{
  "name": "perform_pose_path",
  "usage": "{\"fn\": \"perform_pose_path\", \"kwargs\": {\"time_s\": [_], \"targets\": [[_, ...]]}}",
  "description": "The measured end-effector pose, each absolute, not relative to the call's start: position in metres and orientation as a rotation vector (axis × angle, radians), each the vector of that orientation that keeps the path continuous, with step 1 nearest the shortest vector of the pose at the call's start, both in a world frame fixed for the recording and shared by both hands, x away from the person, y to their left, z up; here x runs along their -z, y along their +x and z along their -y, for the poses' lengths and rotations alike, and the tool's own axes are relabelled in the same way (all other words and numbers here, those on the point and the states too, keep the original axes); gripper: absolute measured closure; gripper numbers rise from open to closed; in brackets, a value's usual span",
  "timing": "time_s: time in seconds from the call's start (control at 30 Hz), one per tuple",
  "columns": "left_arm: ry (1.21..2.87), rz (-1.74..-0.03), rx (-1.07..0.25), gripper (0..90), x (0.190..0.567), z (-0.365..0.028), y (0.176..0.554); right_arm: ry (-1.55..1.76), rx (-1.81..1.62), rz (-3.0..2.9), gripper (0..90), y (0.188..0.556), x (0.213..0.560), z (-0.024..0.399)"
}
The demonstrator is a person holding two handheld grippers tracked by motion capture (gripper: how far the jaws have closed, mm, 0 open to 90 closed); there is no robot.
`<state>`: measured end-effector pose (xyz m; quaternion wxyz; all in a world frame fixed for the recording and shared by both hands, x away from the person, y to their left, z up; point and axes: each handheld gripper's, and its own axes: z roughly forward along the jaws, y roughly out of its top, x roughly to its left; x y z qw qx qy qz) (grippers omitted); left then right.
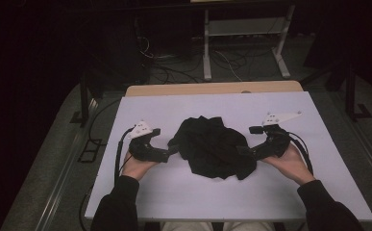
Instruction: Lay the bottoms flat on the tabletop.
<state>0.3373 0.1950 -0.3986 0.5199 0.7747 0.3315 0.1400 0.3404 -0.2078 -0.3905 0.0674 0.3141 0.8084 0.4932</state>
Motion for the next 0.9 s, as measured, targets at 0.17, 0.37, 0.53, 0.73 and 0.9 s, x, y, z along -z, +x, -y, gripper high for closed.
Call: {"fn": "perform_pose_path", "kwargs": {"time_s": [0.17,0.37,0.53,0.73,0.9], "targets": [[1.859,-0.814,-0.329,0.0,0.403,-0.191,0.344,0.941,-1.477,-2.455,0.0,0.345,0.393,0.200],[1.864,-0.849,-0.309,0.0,0.412,-0.189,0.352,0.941,-1.482,-2.473,0.0,0.349,0.397,0.190],[1.874,-0.874,-0.287,0.0,0.420,-0.185,0.359,0.939,-1.479,-2.492,0.0,0.351,0.402,0.183],[1.874,-0.905,-0.257,0.0,0.430,-0.182,0.365,0.928,-1.466,-2.522,0.0,0.353,0.408,0.174],[1.890,-0.922,-0.238,0.0,0.436,-0.179,0.368,0.918,-1.464,-2.534,0.0,0.354,0.411,0.169]]}}
